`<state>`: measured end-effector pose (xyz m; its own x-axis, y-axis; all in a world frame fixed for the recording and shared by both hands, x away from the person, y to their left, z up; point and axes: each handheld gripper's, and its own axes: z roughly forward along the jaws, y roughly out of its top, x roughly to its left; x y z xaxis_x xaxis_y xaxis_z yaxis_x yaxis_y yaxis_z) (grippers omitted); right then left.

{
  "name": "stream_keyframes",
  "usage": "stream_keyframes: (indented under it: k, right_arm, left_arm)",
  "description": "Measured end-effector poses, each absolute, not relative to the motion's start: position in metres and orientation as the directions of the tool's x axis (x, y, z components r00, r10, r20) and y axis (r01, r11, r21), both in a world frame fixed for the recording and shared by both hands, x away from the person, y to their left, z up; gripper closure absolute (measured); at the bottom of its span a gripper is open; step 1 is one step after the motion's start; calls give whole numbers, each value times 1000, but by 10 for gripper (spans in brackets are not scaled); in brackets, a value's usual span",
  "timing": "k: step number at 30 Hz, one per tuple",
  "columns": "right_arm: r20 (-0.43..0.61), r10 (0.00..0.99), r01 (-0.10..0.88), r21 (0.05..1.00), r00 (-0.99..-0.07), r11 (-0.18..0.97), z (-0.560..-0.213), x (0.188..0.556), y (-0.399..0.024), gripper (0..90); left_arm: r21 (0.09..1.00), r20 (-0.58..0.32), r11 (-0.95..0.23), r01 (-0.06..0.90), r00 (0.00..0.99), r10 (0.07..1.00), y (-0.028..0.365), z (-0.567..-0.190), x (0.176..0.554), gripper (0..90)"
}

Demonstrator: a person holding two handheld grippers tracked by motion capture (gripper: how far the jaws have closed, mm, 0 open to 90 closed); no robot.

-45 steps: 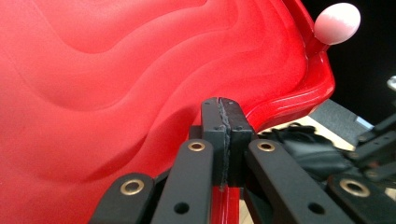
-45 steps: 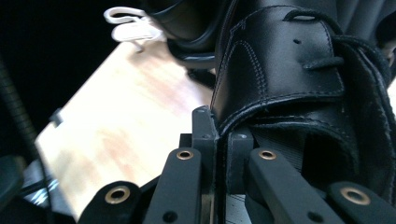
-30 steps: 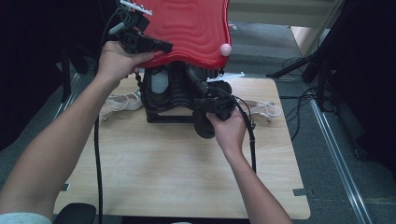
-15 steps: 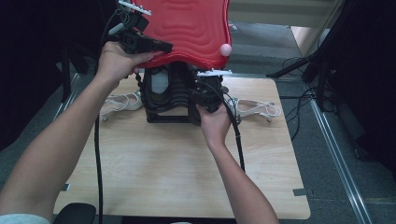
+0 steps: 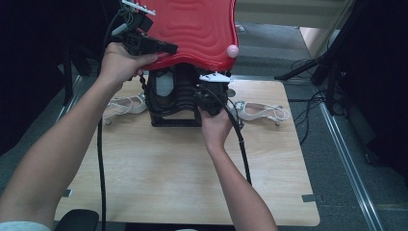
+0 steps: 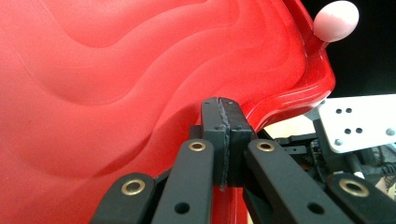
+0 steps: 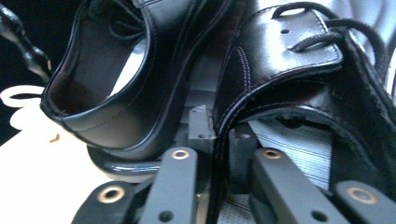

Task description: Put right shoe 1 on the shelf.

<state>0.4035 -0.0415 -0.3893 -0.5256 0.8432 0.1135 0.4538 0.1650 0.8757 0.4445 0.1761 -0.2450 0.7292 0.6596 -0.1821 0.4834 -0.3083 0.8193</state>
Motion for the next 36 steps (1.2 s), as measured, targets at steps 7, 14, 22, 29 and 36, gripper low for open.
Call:
stream_keyframes:
  k: [7, 14, 22, 29, 36]
  right_arm:
    - [78, 836, 439, 875, -543, 204, -390, 400, -34, 708]
    - [136, 815, 474, 861, -564, 184, -380, 391, -47, 697]
    - [180, 728, 488, 841, -661, 235, -365, 363, -71, 900]
    - [218, 662, 522, 797, -717, 304, -379, 344, -81, 900]
    - [205, 630, 512, 782, -749, 354, -410, 345, -88, 900]
  left_arm:
    - [821, -184, -304, 483, 729, 659, 176, -245, 445, 900]
    - [817, -196, -296, 494, 722, 664, 176, -245, 446, 900]
    - [815, -195, -299, 496, 721, 664, 176, -245, 446, 900]
    - [813, -207, -292, 504, 720, 663, 177, -245, 447, 900]
    - [812, -211, -291, 506, 719, 662, 177, -245, 447, 900]
